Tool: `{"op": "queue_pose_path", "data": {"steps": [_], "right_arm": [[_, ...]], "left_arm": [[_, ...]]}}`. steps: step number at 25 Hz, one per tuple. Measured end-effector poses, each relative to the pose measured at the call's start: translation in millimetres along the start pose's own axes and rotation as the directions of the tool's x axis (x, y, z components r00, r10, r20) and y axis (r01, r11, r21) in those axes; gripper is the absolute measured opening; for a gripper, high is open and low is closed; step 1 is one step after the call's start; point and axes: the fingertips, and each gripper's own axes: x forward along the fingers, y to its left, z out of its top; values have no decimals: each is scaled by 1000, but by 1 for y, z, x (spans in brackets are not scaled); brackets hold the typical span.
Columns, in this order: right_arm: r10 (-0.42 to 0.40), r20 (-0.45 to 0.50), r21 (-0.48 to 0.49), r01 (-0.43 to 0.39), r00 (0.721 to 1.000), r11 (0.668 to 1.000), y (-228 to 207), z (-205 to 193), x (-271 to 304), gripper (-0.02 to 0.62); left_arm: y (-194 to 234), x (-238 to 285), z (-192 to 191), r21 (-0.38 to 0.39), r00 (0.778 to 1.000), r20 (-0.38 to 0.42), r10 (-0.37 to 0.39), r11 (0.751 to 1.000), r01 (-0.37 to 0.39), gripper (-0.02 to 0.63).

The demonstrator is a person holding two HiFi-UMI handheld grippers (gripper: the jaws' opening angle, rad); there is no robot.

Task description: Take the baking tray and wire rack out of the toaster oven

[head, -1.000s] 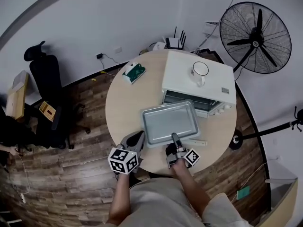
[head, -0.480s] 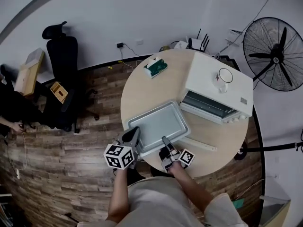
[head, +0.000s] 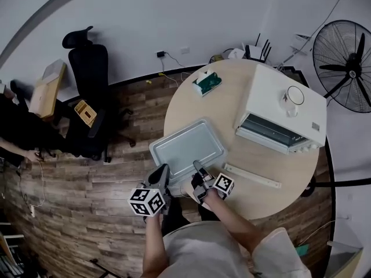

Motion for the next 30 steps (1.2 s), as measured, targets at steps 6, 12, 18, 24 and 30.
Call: {"op": "queue_pose_path", "data": {"steps": [6, 12, 18, 24, 30], "right_arm": [[-71, 54, -20, 72, 996, 997, -14, -2, 36, 80], [-149, 202, 14, 150, 968, 989, -34, 11, 46, 80], [-165, 310, 11, 170, 936, 985, -37, 16, 61, 80], [-191, 396, 63, 181, 898, 981, -42, 14, 70, 80], [-209, 452, 102, 183, 867, 978, -41, 14, 72, 80]], "left_arm": [[38, -6, 11, -10, 1000, -15, -4, 1000, 3, 55], [70, -6, 58, 1, 998, 27, -59, 998, 59, 55], [91, 5, 56, -8, 989, -20, -147, 989, 147, 55], [124, 21, 12, -11, 966, -165, -199, 980, 200, 55], [167, 53, -38, -308, 917, -249, -313, 923, 232, 110]]}}
